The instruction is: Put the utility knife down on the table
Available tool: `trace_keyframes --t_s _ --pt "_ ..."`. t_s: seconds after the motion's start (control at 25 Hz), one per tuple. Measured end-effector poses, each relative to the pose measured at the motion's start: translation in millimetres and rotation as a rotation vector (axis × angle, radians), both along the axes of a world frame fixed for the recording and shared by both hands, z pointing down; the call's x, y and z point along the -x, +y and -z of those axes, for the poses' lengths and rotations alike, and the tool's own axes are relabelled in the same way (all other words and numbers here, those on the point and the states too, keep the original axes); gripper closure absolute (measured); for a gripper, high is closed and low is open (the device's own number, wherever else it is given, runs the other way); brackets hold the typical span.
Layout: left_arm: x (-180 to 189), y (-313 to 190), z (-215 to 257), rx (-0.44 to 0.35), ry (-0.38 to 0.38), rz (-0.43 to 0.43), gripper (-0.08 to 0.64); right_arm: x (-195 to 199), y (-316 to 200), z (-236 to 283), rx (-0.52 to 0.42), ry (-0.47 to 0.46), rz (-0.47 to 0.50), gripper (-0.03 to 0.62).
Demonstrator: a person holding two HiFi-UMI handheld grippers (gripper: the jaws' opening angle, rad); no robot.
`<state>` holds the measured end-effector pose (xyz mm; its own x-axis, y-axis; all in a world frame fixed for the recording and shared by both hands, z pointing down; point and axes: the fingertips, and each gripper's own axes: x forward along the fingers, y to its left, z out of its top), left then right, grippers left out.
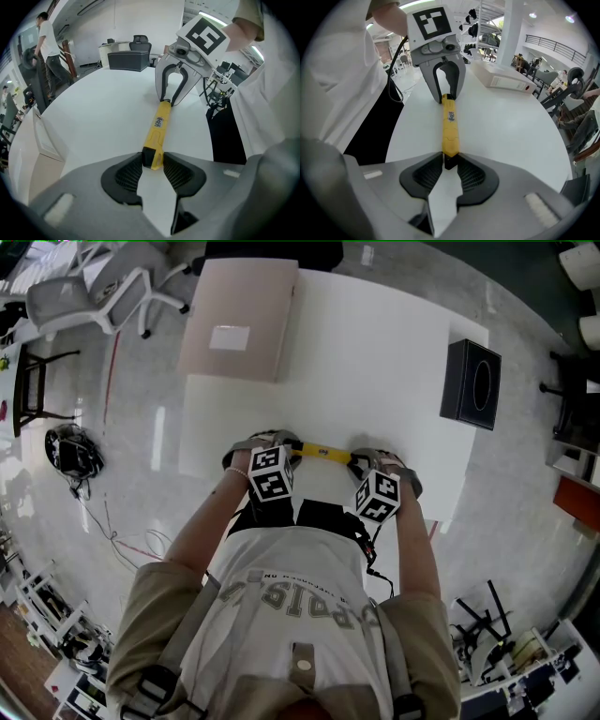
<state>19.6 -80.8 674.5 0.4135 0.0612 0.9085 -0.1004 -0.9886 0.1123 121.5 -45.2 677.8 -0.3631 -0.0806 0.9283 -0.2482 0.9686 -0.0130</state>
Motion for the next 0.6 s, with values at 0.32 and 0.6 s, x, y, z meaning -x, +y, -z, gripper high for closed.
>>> trace_keyframes --t_s 0.32,0.6 --pt "-2.6 3.5 1.2 0.048 0.057 0.078 0.365 -0.4 -0.2 -1.0 0.015 0.009 0.001 0.485" --pt "-2.0 3.4 1.4 0.047 0.054 0.083 0.365 0.3 -0.6 -0.7 0.016 0.016 -0.002 0.48"
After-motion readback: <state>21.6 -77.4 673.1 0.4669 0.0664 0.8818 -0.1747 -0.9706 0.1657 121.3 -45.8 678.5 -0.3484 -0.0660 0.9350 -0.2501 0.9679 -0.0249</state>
